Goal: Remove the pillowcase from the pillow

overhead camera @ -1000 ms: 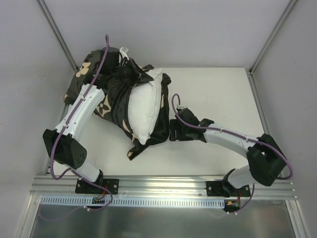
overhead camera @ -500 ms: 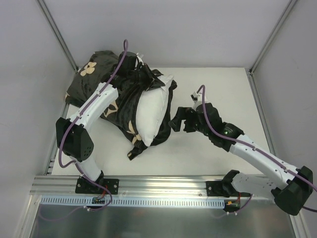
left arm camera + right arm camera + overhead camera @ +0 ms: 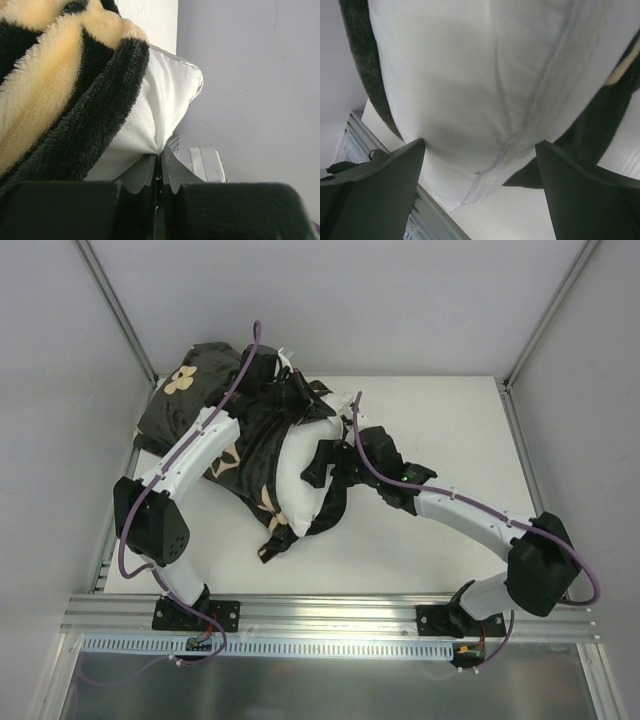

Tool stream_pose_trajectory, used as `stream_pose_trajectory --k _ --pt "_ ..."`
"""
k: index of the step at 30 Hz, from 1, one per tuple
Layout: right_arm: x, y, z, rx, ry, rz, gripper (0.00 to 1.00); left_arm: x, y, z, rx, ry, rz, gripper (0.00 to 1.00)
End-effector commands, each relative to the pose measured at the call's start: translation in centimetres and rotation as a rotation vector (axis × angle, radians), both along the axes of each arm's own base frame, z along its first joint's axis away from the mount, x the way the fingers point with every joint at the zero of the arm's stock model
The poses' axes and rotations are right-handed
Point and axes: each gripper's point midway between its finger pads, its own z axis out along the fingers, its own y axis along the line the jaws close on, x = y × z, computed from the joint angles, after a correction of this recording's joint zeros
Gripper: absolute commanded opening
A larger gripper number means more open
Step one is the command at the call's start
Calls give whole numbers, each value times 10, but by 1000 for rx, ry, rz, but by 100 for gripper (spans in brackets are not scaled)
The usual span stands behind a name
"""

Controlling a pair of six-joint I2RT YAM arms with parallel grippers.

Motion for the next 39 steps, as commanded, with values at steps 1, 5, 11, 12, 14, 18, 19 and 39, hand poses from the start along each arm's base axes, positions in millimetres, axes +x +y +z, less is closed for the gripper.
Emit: stream_pose_trajectory --k 1,5,11,12,14,18,19,39 --pt "16 30 40 126 -76 32 96 -27 -14 61 -131 -151 -120 0" --pt "21 49 46 161 -66 53 92 -30 -16 58 -128 -145 -126 0" --pt "33 28 51 136 -59 -63 1 -33 -17 52 -113 -158 -152 0" --pt "38 17 50 136 -57 -94 1 -34 -17 53 -113 -165 -164 1" --pt "34 -8 45 145 -40 -147 1 -36 -19 61 -115 -191 -204 11" --pt "34 -70 27 108 -17 -262 1 -42 -18 87 -118 -282 -255 65" --pt "31 -83 21 92 -7 -279 1 -45 -16 97 -117 -325 -272 78" --pt "-3 -256 -12 -12 180 -567 1 -43 238 -84 617 -40 470 99"
